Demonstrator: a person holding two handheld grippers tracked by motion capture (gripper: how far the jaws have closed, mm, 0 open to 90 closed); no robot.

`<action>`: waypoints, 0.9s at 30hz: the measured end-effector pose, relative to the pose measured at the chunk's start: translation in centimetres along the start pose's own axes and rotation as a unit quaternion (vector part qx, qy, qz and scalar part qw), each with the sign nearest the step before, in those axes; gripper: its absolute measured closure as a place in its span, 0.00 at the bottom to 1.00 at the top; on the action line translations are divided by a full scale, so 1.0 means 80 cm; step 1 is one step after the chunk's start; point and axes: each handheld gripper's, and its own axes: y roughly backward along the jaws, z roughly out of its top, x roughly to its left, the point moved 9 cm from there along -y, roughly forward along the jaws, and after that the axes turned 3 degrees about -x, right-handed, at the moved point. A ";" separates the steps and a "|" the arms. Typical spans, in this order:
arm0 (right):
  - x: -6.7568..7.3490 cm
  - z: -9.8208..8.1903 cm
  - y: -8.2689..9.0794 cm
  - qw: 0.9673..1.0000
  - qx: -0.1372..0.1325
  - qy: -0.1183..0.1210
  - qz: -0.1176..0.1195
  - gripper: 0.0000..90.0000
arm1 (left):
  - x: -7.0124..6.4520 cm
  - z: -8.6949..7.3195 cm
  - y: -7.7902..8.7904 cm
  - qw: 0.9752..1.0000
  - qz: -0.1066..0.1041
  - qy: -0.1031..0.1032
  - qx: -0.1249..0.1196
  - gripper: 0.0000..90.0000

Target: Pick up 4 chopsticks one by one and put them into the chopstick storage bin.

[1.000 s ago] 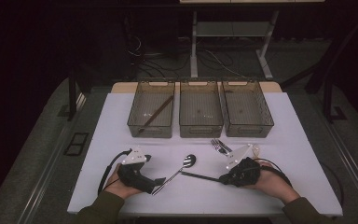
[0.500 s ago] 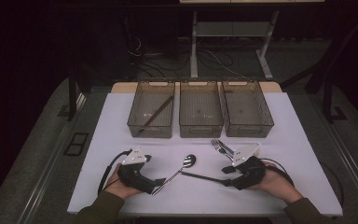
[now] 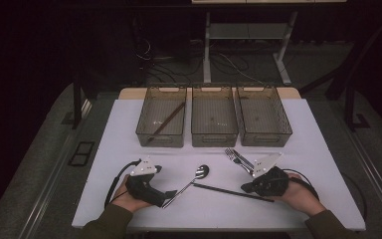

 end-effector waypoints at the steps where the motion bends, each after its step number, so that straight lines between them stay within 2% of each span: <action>1: 0.002 0.000 -0.001 1.000 0.001 0.002 0.005 1.00 | 0.000 0.000 0.000 1.000 0.000 0.000 0.000 0.00; 5: 0.005 -0.001 -0.005 1.000 0.004 0.011 0.010 1.00 | 0.000 0.000 0.000 1.000 0.000 0.000 0.000 0.00; 7: 0.007 -0.001 -0.006 1.000 0.007 0.005 0.011 1.00 | 0.000 0.000 0.000 1.000 0.000 0.000 0.001 0.00; 11: 0.008 0.000 -0.006 1.000 0.007 0.008 0.012 1.00 | 0.000 0.000 0.000 1.000 0.000 -0.001 0.002 0.00; 17: 0.009 0.001 -0.007 1.000 0.002 0.009 0.013 0.91 | 0.000 -0.001 0.000 1.000 0.000 -0.001 0.002 0.00; 19: 0.007 0.000 -0.009 1.000 0.003 0.019 0.013 0.91 | 0.000 -0.001 0.000 1.000 0.000 -0.001 0.002 0.00; 20: 0.010 0.000 -0.010 1.000 0.007 0.009 0.013 0.90 | 0.000 0.000 0.000 1.000 -0.001 -0.001 0.002 0.00; 27: 0.010 -0.002 -0.016 0.999 0.015 0.033 0.009 0.92 | -0.001 -0.001 0.000 1.000 -0.001 -0.001 0.003 0.00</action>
